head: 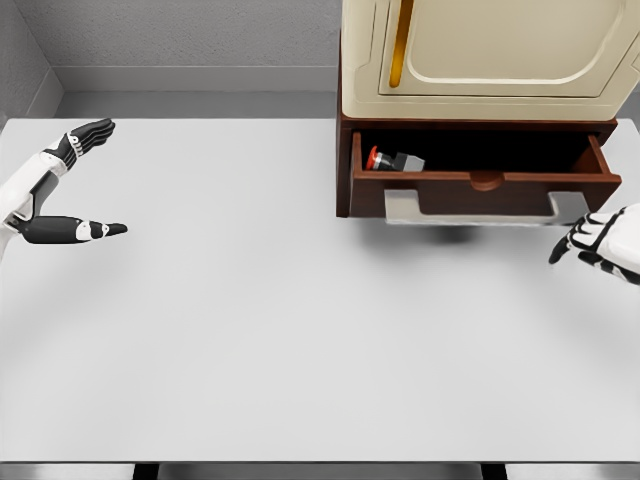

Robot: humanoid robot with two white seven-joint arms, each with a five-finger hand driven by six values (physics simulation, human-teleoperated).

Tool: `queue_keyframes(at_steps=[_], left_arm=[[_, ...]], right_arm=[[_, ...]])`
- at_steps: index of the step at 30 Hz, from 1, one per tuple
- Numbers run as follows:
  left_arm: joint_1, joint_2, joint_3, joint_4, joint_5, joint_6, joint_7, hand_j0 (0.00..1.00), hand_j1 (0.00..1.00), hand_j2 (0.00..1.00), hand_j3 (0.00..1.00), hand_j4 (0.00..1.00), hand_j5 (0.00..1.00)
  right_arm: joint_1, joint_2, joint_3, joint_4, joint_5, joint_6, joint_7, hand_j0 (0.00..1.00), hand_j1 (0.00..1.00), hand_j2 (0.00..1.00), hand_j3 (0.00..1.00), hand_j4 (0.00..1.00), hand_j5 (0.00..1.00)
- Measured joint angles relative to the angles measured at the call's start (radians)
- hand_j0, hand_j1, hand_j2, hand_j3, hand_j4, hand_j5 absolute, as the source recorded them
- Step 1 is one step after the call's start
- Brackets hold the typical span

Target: Put the switch into the drawer with left arm, and close the drawer with right arm

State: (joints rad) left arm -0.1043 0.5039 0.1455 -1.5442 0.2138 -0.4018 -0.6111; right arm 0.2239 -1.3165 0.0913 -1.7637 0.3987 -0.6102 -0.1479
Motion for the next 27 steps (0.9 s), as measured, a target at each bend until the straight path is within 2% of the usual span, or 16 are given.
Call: queue_keyframes(at_steps=[20, 27], left_arm=[[0.0, 0.0, 0.0, 0.0, 0.0, 0.0, 0.0, 1.0, 1.0, 1.0, 1.0, 1.0, 1.0], [0.0, 0.0, 0.0, -0.001, 0.0, -0.001, 0.0, 1.0, 1.0, 1.0, 1.0, 1.0, 1.0]], right_arm=[[-0.041, 0.034, 0.003, 0.001, -0.028, 0.0, -0.006, 0.54, 0.54, 0.54, 0.54, 0.54, 0.54], [-0.034, 0.032, 0.014, 0.006, -0.035, 0.0, -0.003, 0.54, 0.54, 0.54, 0.54, 0.54, 0.54]])
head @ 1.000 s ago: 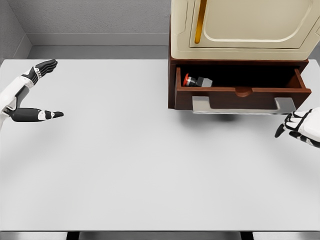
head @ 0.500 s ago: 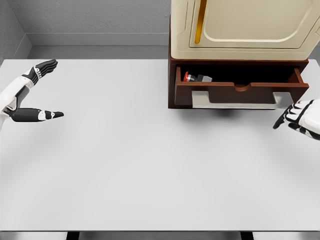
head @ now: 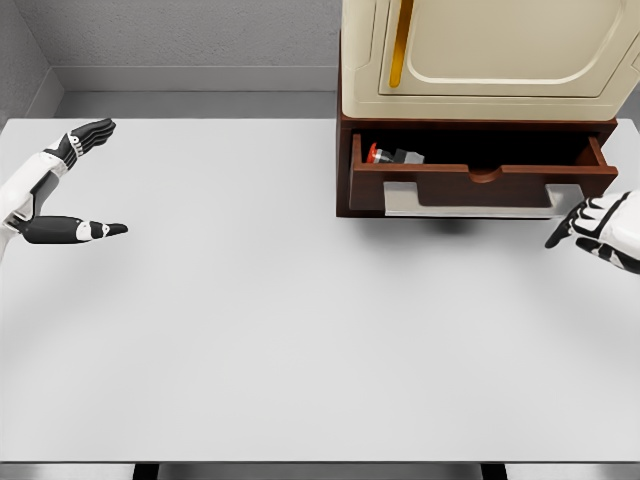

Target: Put the switch into the drawer with left arm, and close the drawer with right arm

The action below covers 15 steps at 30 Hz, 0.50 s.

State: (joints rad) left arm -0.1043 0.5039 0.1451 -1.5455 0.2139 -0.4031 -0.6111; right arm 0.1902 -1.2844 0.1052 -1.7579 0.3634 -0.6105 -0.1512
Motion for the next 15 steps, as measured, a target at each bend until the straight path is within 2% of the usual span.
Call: queue_keyframes(at_steps=[2, 9, 15], left_arm=[[0.0, 0.0, 0.0, 0.0, 0.0, 0.0, 0.0, 1.0, 1.0, 1.0, 1.0, 1.0, 1.0], [0.0, 0.0, 0.0, 0.0, 0.0, 0.0, 0.0, 1.0, 1.0, 1.0, 1.0, 1.0, 1.0], [0.0, 0.0, 0.0, 0.0, 0.0, 0.0, 0.0, 1.0, 1.0, 1.0, 1.0, 1.0, 1.0]], right_arm=[[0.008, -0.008, 0.005, 0.006, -0.022, -0.002, -0.002, 0.54, 0.54, 0.54, 0.54, 0.54, 0.54], [0.029, -0.013, 0.016, 0.097, 0.005, 0.0, 0.003, 0.54, 0.54, 0.54, 0.54, 0.54, 0.54], [0.04, 0.014, 0.033, 0.124, 0.011, 0.0, 0.006, 0.53, 0.53, 0.53, 0.53, 0.53, 0.53]])
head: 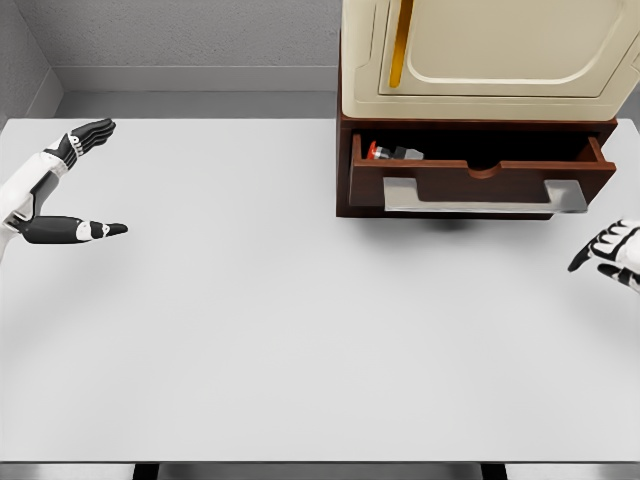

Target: Put the switch into the drawer with left arm, and close the drawer with right arm

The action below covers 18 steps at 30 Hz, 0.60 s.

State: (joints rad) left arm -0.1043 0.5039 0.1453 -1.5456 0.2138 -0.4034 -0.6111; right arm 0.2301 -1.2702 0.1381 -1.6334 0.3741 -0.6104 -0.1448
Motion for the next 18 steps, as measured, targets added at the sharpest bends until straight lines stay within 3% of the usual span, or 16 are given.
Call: queue_keyframes(at_steps=[7, 18], left_arm=[[0.008, 0.0, 0.001, 0.0, 0.001, 0.0, 0.0, 1.0, 1.0, 1.0, 1.0, 1.0, 1.0], [0.008, 0.0, 0.003, 0.0, 0.001, 0.0, 0.0, 1.0, 1.0, 1.0, 1.0, 1.0, 1.0]], right_arm=[[-0.011, 0.087, 0.01, -0.05, 0.017, 0.0, 0.001, 0.52, 0.52, 0.52, 0.52, 0.52, 0.52], [-0.028, 0.17, 0.012, -0.127, 0.024, 0.0, 0.002, 0.51, 0.51, 0.51, 0.51, 0.51, 0.51]])
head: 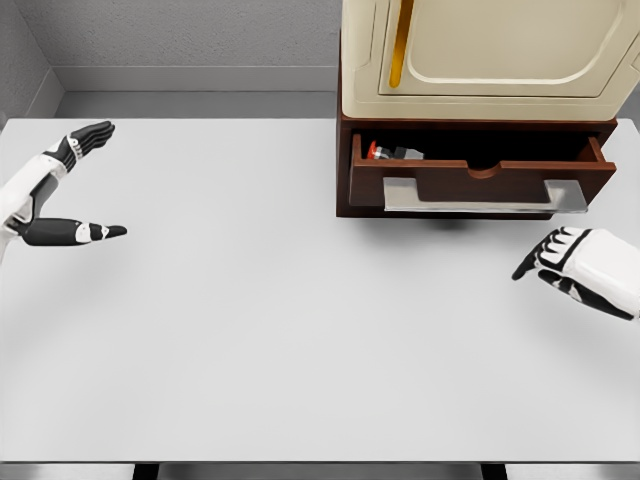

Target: Put the switch into the drawer with left arm, and close the drawer with right arm

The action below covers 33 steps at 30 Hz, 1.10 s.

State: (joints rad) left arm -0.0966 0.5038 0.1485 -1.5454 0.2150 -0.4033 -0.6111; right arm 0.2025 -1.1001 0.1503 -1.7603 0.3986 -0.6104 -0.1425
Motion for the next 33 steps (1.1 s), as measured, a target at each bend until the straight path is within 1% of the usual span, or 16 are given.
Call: queue_keyframes(at_steps=[5, 8, 12, 20, 23, 25, 29, 31, 33], left_arm=[[0.002, 0.0, 0.0, 0.0, 0.0, 0.0, 0.0, 1.0, 1.0, 1.0, 1.0, 1.0, 1.0], [0.0, 0.0, 0.0, 0.0, 0.0, 0.0, 0.0, 1.0, 1.0, 1.0, 1.0, 1.0, 1.0], [0.002, 0.0, 0.0, 0.0, 0.0, 0.0, 0.0, 1.0, 1.0, 1.0, 1.0, 1.0, 1.0], [0.002, 0.0, 0.0, -0.001, -0.001, -0.005, 0.0, 1.0, 1.0, 1.0, 1.0, 1.0, 1.0], [0.002, 0.0, -0.001, -0.001, -0.001, -0.006, 0.0, 1.0, 1.0, 1.0, 1.0, 1.0, 1.0], [0.002, 0.0, 0.0, -0.001, 0.0, -0.006, 0.0, 1.0, 1.0, 1.0, 1.0, 1.0, 1.0], [0.002, 0.0, 0.0, 0.0, 0.0, -0.006, 0.0, 1.0, 1.0, 1.0, 1.0, 1.0, 1.0], [0.002, 0.0, 0.0, 0.0, 0.0, -0.006, 0.0, 1.0, 1.0, 1.0, 1.0, 1.0, 1.0], [0.002, 0.0, -0.001, -0.001, 0.0, -0.006, 0.0, 1.0, 1.0, 1.0, 1.0, 1.0, 1.0]], right_arm=[[-0.04, 0.036, 0.001, -0.004, 0.0, 0.0, 0.012, 0.51, 0.51, 0.51, 0.51, 0.51, 0.51], [-0.09, 0.05, 0.011, -0.005, 0.0, 0.0, 0.017, 0.52, 0.52, 0.52, 0.52, 0.52, 0.52], [-0.173, 0.072, 0.061, -0.005, 0.006, 0.0, 0.02, 0.52, 0.52, 0.52, 0.52, 0.52, 0.52], [-0.233, 0.128, 0.134, 0.001, 0.047, 0.0, 0.023, 0.52, 0.52, 0.52, 0.52, 0.52, 0.52], [-0.31, 0.149, 0.178, 0.031, 0.058, 0.0, 0.027, 0.52, 0.52, 0.52, 0.52, 0.52, 0.52], [-0.331, 0.176, 0.205, 0.062, 0.052, -0.001, 0.056, 0.53, 0.53, 0.53, 0.53, 0.53, 0.53], [-0.344, 0.211, 0.23, 0.104, 0.064, -0.001, 0.089, 0.54, 0.54, 0.54, 0.54, 0.54, 0.54], [-0.367, 0.222, 0.237, 0.121, 0.066, 0.0, 0.095, 0.54, 0.54, 0.54, 0.54, 0.54, 0.54], [-0.413, 0.231, 0.254, 0.144, 0.066, 0.0, 0.098, 0.55, 0.55, 0.55, 0.55, 0.55, 0.55]])
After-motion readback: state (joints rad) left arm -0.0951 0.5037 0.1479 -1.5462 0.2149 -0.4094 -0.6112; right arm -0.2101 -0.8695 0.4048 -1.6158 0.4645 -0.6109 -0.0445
